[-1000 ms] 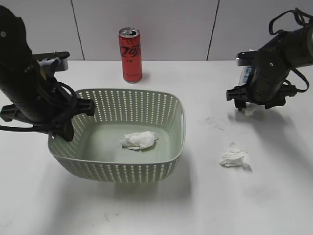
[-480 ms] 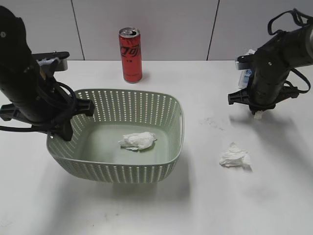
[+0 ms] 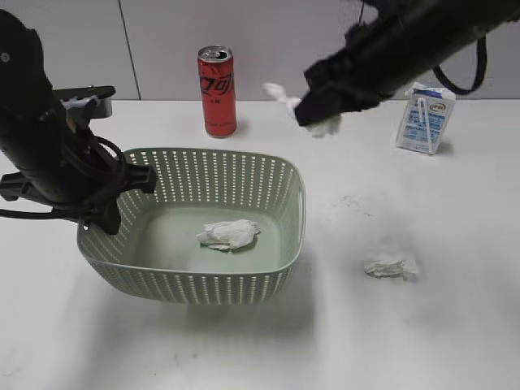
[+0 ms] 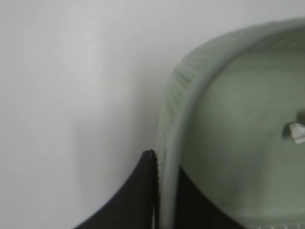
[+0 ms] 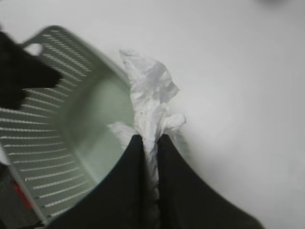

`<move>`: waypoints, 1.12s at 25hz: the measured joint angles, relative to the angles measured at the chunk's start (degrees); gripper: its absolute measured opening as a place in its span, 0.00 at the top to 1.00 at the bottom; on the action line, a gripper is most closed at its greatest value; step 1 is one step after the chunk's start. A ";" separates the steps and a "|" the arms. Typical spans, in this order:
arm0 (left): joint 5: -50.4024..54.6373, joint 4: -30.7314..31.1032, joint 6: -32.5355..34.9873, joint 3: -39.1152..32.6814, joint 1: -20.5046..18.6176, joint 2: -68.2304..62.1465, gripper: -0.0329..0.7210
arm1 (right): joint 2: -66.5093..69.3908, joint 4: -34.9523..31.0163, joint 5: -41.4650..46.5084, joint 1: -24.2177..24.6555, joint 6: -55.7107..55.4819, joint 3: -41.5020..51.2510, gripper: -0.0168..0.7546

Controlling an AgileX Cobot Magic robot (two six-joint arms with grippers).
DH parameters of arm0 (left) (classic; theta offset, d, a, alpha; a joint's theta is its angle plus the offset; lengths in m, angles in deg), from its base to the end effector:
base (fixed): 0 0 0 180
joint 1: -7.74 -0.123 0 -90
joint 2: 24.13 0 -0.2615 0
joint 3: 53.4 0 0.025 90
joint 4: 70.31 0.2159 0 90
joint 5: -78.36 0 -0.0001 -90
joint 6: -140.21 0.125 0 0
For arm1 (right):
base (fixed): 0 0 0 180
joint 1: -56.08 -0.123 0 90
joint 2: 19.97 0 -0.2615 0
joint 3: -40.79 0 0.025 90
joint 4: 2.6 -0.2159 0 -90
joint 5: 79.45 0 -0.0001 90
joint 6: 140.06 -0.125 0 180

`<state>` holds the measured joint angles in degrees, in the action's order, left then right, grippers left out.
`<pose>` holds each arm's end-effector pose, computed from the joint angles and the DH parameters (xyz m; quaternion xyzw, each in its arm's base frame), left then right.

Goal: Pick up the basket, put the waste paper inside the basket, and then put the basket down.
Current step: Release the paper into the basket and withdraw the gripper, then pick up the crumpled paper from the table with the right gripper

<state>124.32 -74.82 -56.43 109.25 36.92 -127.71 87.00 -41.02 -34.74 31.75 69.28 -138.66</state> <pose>0.2479 -0.1465 0.1661 0.0846 0.9894 -0.0732 0.0929 0.2997 0.1955 0.2395 -0.2608 0.8954 0.2707 0.2387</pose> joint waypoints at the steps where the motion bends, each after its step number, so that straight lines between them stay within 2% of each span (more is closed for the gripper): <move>1: 0.00 0.00 0.00 0.00 0.00 0.00 0.96 | -1.80 -1.22 0.00 -2.12 1.65 0.00 0.93; 6: 0.05 0.00 0.00 0.00 0.00 0.00 0.96 | -2.47 -2.31 0.07 -10.51 3.81 0.00 0.94; 8: 0.12 0.00 0.00 0.00 0.00 0.00 0.96 | -0.46 -2.31 0.02 -12.55 3.87 0.00 0.89; 9: 0.12 0.00 0.00 0.00 0.00 0.00 0.96 | 0.66 -2.26 0.02 -13.24 3.87 0.00 0.83; 10: 0.16 0.00 0.00 0.00 0.00 0.00 0.96 | 2.12 -2.26 -0.03 -13.92 3.81 0.04 0.74; 12: 0.49 0.00 0.00 0.00 0.00 0.00 0.96 | 3.57 -0.47 0.10 -14.29 0.82 -0.01 0.49; 14: 0.97 0.05 0.00 0.00 0.00 0.00 0.96 | 3.68 6.41 1.38 -14.29 -6.89 -1.36 0.24; 15: 0.97 0.11 0.00 0.00 0.00 0.00 0.96 | 3.38 11.71 2.84 -14.22 -10.43 -2.48 0.20; 19: 0.92 0.33 0.00 0.00 0.00 0.00 0.96 | 0.07 31.89 10.54 -13.34 -23.02 -6.04 0.17; 22: 0.74 0.40 0.00 0.00 0.00 0.00 0.96 | -3.05 39.14 11.95 -11.55 -28.61 -1.23 0.17; 24: 0.60 0.40 0.00 0.00 0.00 0.00 0.96 | -3.61 40.88 7.90 -9.88 -32.15 6.39 0.17; 28: 0.57 0.46 0.00 0.00 0.00 0.00 0.96 | -2.47 44.17 -7.20 -6.07 -44.15 20.70 0.17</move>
<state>124.89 -74.36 -56.43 109.25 36.92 -127.71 84.53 3.16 -41.95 25.68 25.12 -117.96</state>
